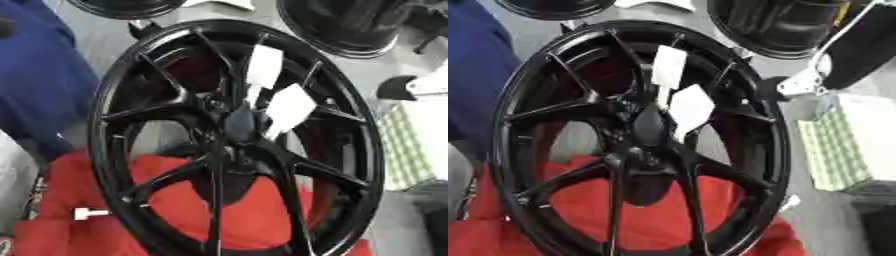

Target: Pull the pin out of the wheel hub.

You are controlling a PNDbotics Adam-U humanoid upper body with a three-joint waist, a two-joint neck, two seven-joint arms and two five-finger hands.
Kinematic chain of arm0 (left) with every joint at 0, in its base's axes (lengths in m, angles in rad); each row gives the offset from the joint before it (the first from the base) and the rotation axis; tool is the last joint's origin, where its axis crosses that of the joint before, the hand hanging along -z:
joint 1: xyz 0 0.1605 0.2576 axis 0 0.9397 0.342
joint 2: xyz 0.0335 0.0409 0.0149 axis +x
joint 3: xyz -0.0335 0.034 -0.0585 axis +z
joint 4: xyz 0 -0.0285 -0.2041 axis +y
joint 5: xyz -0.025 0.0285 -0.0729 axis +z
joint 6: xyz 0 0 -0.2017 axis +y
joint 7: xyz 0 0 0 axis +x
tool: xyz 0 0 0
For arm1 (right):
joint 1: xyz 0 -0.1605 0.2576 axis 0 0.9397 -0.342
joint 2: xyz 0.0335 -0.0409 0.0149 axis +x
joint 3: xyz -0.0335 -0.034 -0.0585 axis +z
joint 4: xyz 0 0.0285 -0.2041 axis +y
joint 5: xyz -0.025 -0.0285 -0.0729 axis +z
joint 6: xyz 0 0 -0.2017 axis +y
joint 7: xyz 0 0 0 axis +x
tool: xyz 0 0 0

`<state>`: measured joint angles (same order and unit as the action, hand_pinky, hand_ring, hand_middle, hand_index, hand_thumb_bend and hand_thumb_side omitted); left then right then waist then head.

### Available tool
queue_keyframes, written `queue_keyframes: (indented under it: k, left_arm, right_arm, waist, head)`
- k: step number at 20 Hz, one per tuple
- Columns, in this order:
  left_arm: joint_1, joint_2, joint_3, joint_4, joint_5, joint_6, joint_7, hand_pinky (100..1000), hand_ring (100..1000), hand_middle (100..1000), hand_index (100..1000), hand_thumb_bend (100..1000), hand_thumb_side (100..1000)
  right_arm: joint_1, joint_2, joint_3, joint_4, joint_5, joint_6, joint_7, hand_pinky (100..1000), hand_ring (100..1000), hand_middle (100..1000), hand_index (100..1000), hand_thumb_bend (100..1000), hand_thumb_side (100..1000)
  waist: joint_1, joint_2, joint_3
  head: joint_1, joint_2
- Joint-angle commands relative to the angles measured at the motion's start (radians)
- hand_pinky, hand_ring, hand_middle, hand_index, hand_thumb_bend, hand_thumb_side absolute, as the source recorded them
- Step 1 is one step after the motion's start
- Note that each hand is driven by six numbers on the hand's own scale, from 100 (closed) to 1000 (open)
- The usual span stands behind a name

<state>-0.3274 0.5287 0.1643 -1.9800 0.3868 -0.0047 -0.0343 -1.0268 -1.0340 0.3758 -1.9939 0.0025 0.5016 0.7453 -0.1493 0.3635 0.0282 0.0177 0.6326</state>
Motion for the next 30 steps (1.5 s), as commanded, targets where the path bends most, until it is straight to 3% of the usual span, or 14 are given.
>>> queue_keyframes:
  k: [1,6,13,18,19,20,30]
  left_arm:
    - [-0.013,0.015,0.005,-0.02,0.004,-0.001,-0.003,824,692,615,788,100,598]
    - [-0.012,0.012,0.006,-0.02,0.003,0.001,-0.003,824,692,615,788,100,598]
    - [-0.011,0.012,0.006,-0.02,0.002,0.0,-0.004,825,692,615,788,100,599]
    - [-0.012,0.009,0.004,-0.02,0.003,0.004,-0.006,825,692,615,788,100,600]
    - [-0.012,0.009,0.004,-0.02,0.003,0.004,-0.007,825,692,615,788,100,600]
    - [-0.013,0.008,0.004,-0.02,0.003,0.004,-0.007,825,692,615,788,100,600]
    - [-0.023,0.004,0.002,-0.02,0.006,0.005,-0.008,826,692,616,788,100,600]
  right_arm:
    - [-0.004,-0.028,-0.055,-0.006,0.011,0.13,0.136,867,772,697,774,419,103]
    - [0.005,-0.031,-0.105,-0.006,0.01,0.166,0.151,860,770,697,774,375,115]
    - [-0.008,-0.022,-0.125,-0.006,0.027,0.152,0.161,877,781,710,780,397,100]
    - [-0.011,-0.016,-0.095,-0.006,0.053,0.115,0.162,889,805,738,796,463,100]
    - [-0.014,-0.013,-0.085,-0.006,0.056,0.107,0.162,890,807,741,798,512,100]
    - [-0.017,-0.01,-0.078,-0.006,0.057,0.098,0.162,891,809,742,799,470,100]
    - [-0.029,0.024,-0.006,-0.006,0.074,0.095,0.162,875,829,760,816,483,100]
  waist:
    - [0.01,-0.015,-0.001]
    - [0.011,-0.012,-0.001]
    - [0.01,-0.009,-0.001]
    - [0.006,-0.007,0.005]
    - [0.006,-0.007,0.007]
    - [0.005,-0.007,0.008]
    - [0.002,0.0,0.027]
  head:
    - [0.0,-0.012]
    - [0.004,-0.01]
    - [0.014,0.0]
    - [0.012,-0.003]
    - [0.011,-0.004]
    - [0.01,-0.004]
    - [-0.002,0.002]
